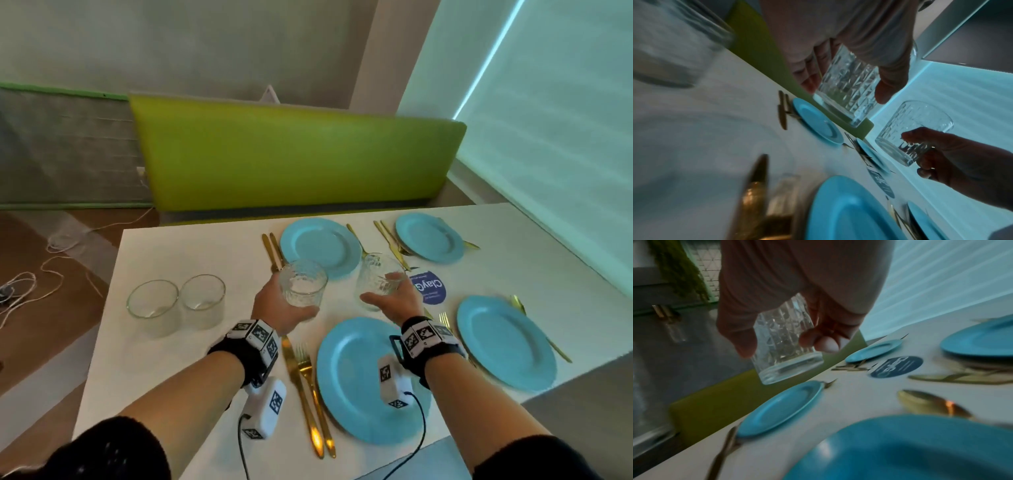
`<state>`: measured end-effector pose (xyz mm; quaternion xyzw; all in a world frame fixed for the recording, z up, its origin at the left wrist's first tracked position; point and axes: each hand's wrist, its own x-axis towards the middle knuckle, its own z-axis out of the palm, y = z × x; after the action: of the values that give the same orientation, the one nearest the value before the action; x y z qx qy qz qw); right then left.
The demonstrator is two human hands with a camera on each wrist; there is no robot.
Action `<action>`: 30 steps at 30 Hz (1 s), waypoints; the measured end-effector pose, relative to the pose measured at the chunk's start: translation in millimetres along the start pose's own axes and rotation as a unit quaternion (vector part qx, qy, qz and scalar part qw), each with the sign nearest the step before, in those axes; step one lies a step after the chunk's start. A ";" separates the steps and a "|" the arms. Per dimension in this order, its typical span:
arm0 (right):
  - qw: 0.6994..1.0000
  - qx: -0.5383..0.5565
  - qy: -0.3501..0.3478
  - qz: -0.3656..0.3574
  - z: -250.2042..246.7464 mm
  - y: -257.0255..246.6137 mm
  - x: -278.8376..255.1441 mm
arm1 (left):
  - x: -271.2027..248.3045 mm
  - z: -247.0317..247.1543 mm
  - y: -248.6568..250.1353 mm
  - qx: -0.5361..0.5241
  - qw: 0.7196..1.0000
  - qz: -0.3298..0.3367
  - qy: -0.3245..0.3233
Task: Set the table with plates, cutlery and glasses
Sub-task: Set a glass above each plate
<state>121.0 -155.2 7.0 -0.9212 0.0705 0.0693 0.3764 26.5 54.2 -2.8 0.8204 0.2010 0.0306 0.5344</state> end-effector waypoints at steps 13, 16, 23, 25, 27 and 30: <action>0.987 -0.013 0.080 0.140 -148.3 134.0 181.9 | 93.4 190.4 111.6 0.011 0.998 0.003 -0.064; 0.981 -0.016 0.101 0.163 -169.8 151.6 213.2 | 108.2 221.7 125.9 0.014 0.997 -0.003 -0.073; 0.971 -0.012 0.114 0.210 -190.6 180.6 259.9 | 130.1 267.8 137.1 0.024 0.995 -0.015 -0.094; 0.969 0.002 0.115 0.220 -190.7 187.7 267.4 | 134.4 276.6 138.0 0.034 0.995 -0.015 -0.097; 0.967 0.007 0.115 0.226 -190.7 191.1 271.7 | 138.7 284.1 138.4 0.040 0.994 -0.022 -0.103; 0.966 0.011 0.113 0.233 -189.8 194.6 275.8 | 143.9 292.4 136.5 0.047 0.993 -0.034 -0.104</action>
<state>370.2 -447.7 -41.7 -0.8770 0.3258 0.0502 0.3495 276.5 -194.0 -30.0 0.8362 0.1734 -0.0826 0.5137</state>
